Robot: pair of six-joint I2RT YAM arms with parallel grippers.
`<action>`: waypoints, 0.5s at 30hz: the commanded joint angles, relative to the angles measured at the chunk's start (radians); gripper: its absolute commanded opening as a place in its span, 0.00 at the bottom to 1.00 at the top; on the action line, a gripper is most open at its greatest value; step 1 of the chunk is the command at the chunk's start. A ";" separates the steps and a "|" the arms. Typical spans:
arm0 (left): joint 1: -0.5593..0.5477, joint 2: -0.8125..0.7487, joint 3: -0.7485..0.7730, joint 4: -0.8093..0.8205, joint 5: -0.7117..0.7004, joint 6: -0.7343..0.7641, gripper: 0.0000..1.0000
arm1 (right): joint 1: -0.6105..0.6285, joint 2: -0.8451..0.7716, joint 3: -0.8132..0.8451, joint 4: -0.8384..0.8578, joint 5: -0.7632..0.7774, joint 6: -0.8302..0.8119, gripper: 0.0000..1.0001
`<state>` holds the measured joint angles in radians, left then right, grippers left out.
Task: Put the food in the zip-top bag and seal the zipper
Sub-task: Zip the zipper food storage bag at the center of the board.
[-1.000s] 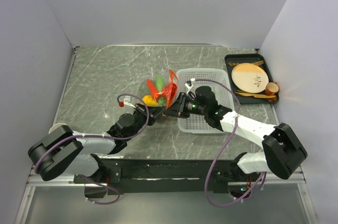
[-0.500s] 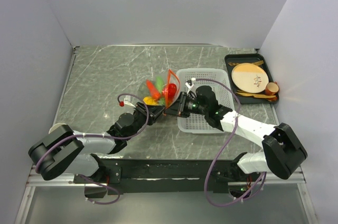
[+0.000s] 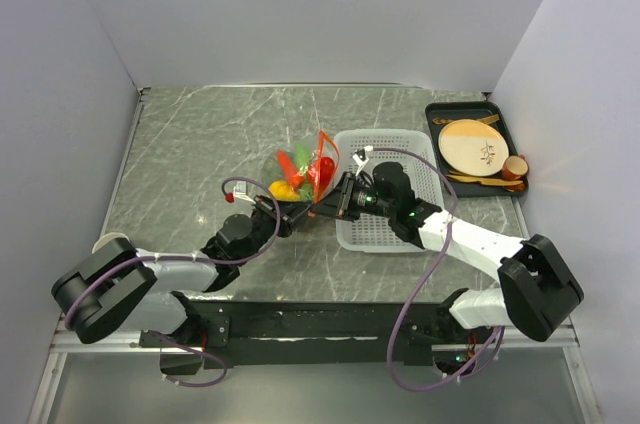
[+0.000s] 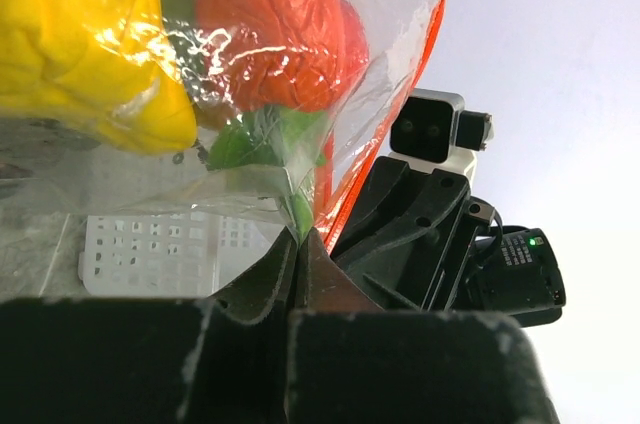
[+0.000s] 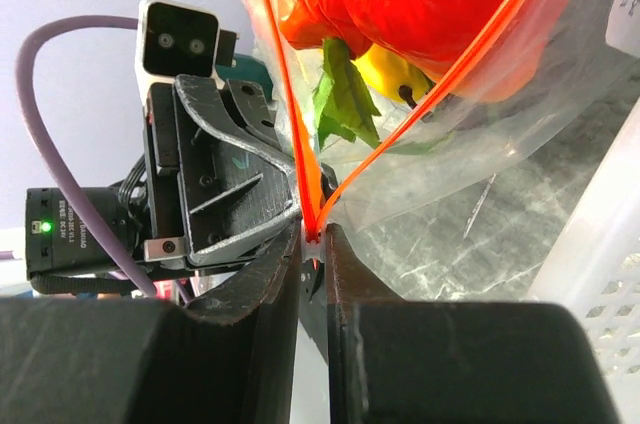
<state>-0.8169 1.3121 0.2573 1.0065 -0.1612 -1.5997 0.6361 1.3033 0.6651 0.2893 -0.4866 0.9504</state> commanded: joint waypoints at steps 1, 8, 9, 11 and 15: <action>-0.002 -0.040 -0.009 -0.048 0.003 0.004 0.01 | -0.024 -0.062 -0.004 0.105 0.042 0.010 0.02; -0.002 -0.048 -0.009 -0.103 0.029 0.012 0.01 | -0.064 -0.061 0.002 0.111 0.039 0.002 0.04; -0.002 -0.042 -0.010 -0.098 0.041 0.011 0.01 | -0.070 -0.059 0.010 0.110 0.033 -0.001 0.04; -0.002 -0.021 -0.016 -0.080 0.052 0.006 0.01 | -0.076 -0.047 0.017 0.113 0.014 -0.004 0.04; -0.002 0.012 -0.018 -0.048 0.084 0.012 0.01 | -0.087 -0.033 0.028 0.117 0.002 -0.005 0.05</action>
<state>-0.8177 1.2911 0.2569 0.9749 -0.1261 -1.6032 0.5976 1.2850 0.6491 0.3023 -0.5278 0.9562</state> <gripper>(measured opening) 0.014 0.175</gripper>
